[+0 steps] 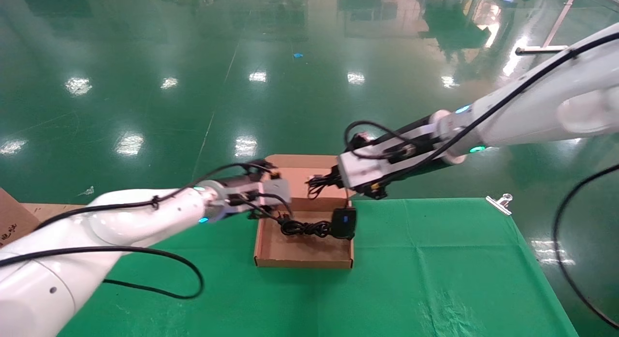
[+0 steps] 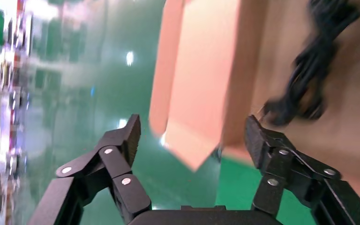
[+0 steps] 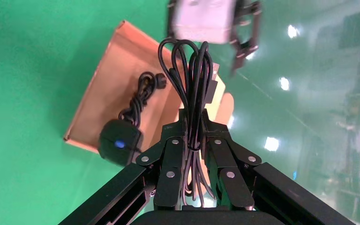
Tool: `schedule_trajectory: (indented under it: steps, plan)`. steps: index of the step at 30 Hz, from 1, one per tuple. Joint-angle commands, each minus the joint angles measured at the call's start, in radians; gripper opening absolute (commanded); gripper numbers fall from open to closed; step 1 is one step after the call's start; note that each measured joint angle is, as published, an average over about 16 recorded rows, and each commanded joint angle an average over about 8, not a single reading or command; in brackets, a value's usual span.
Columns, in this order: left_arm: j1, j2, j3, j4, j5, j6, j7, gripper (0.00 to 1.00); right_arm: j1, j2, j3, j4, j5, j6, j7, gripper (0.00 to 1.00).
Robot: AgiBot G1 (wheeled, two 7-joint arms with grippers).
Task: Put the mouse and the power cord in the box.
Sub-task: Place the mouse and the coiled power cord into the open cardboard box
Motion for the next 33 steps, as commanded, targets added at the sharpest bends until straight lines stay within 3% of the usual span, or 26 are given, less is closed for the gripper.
schedule_trajectory:
  steps: [1,11,13,14,20,22,33]
  plan:
    - [-0.004,-0.003,-0.008,0.038,-0.016,-0.022,0.013,1.00,-0.016,-0.008,-0.004,0.033,-0.002,0.007,0.016,0.00]
    - [-0.017,-0.063,-0.061,0.134,-0.085,0.037,0.135,1.00,-0.194,-0.015,-0.147,0.322,0.076,0.289,0.162,0.00]
    - [-0.017,-0.069,-0.073,0.142,-0.098,0.045,0.163,1.00,-0.216,-0.015,-0.192,0.355,0.089,0.338,0.191,0.05]
    - [-0.016,-0.071,-0.078,0.145,-0.105,0.048,0.176,1.00,-0.225,-0.015,-0.215,0.368,0.094,0.359,0.205,0.12]
    - [-0.015,-0.073,-0.107,0.164,-0.140,0.067,0.241,1.00,-0.261,-0.014,-0.333,0.410,0.121,0.452,0.269,0.86]
    - [-0.015,-0.074,-0.113,0.170,-0.147,0.072,0.254,1.00,-0.269,-0.013,-0.358,0.416,0.129,0.472,0.282,1.00]
    - [-0.015,-0.074,-0.116,0.173,-0.153,0.076,0.257,1.00,-0.275,-0.013,-0.369,0.416,0.134,0.481,0.286,1.00]
